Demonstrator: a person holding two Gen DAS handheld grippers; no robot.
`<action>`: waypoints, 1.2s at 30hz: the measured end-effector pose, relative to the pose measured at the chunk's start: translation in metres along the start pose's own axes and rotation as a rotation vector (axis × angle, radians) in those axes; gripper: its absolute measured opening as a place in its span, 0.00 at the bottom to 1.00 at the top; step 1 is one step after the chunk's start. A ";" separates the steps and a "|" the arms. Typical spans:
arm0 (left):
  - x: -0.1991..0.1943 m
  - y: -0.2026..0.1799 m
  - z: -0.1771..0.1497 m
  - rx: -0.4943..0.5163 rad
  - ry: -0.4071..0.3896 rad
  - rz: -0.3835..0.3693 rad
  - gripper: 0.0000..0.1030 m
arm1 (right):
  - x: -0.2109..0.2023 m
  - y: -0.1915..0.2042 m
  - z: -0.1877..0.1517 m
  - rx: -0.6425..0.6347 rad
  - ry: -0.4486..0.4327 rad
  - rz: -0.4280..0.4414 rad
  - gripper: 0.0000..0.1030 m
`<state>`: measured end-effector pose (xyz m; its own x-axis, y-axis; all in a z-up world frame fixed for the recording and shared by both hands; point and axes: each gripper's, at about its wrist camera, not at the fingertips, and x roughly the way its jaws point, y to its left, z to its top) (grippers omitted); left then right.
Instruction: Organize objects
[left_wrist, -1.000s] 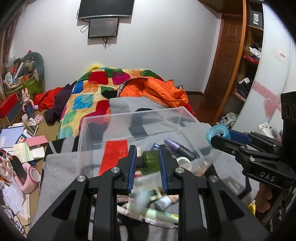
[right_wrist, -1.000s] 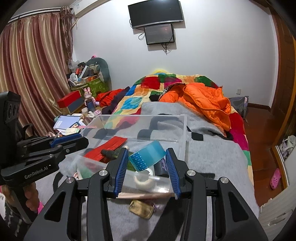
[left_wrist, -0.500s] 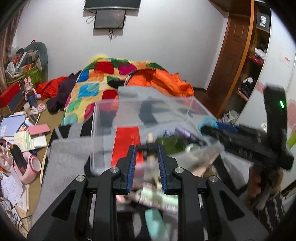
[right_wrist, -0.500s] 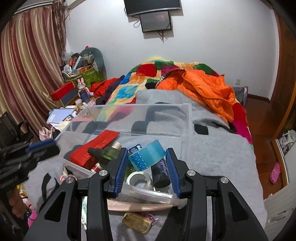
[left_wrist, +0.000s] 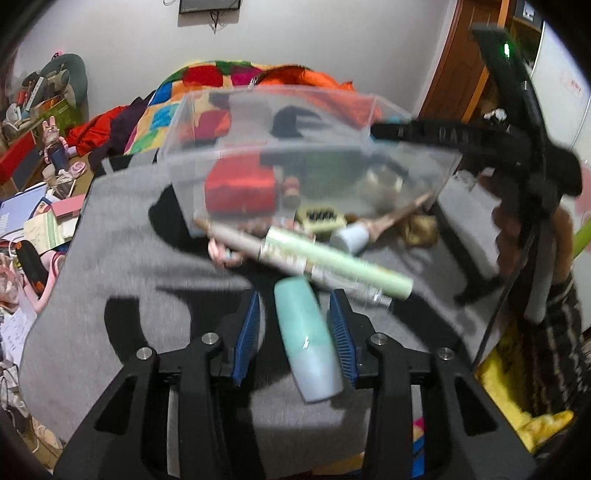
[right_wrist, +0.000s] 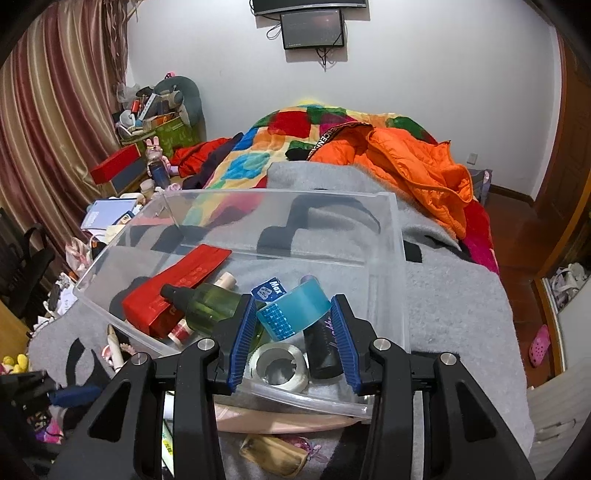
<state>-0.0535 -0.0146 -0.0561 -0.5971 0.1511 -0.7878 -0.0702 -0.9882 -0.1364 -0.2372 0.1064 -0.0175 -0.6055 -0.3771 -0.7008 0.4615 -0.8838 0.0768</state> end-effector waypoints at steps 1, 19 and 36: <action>0.002 -0.001 -0.005 0.002 0.005 0.010 0.38 | 0.000 0.001 -0.001 -0.003 0.001 -0.005 0.37; -0.036 0.014 0.018 -0.041 -0.145 0.048 0.23 | -0.017 0.002 -0.008 -0.005 -0.022 -0.009 0.49; -0.026 0.033 0.103 -0.039 -0.218 0.022 0.23 | -0.066 -0.005 -0.031 0.012 -0.090 0.002 0.56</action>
<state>-0.1224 -0.0540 0.0219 -0.7568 0.1164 -0.6432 -0.0267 -0.9887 -0.1475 -0.1792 0.1440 0.0065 -0.6607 -0.4017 -0.6341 0.4551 -0.8861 0.0871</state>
